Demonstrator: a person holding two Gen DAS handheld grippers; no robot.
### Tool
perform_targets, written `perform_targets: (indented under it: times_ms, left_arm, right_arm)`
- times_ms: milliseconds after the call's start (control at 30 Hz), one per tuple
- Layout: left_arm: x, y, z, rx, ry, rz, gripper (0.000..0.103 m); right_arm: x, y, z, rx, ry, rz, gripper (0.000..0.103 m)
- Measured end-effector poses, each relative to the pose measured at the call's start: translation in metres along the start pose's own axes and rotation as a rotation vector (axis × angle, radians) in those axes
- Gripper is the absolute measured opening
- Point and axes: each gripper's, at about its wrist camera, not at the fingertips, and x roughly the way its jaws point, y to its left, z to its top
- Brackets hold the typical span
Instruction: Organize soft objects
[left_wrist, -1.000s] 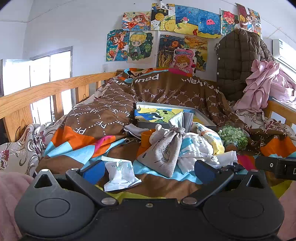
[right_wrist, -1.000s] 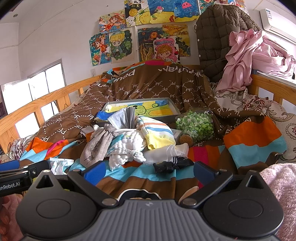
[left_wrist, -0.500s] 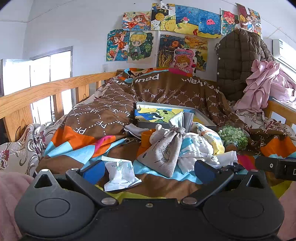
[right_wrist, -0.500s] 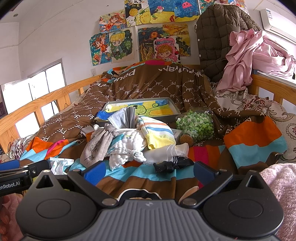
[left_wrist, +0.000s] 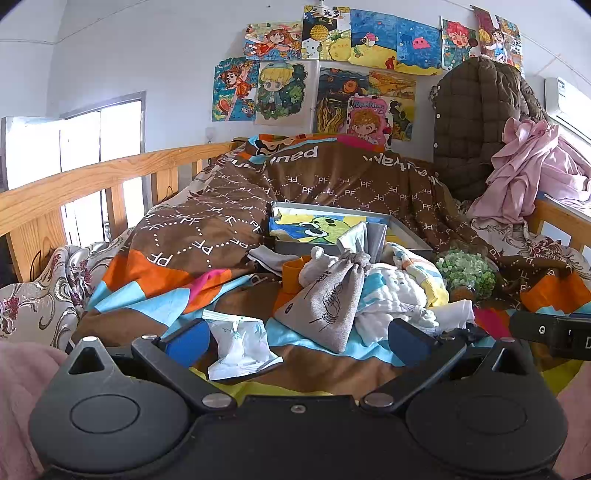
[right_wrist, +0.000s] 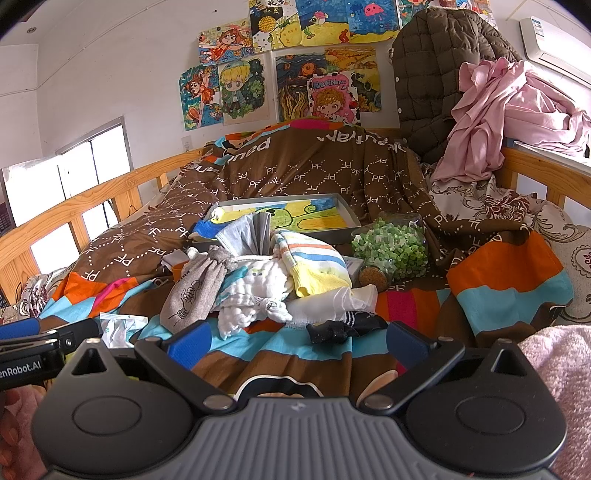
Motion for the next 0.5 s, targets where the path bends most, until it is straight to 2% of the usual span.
perform_targets:
  times_ms: [333, 500]
  left_arm:
    - [0.0017, 0.0054, -0.0035, 0.000, 0.009, -0.004, 0.102]
    - [0.0031, 0.0066, -0.0048, 0.003, 0.024, -0.008, 0.102]
  right_arm:
    - [-0.0012, 0.0002, -0.0021, -0.001, 0.000, 0.001, 0.103]
    - [-0.0008, -0.0003, -0.0018, 0.007, 0.031, 0.001, 0.103]
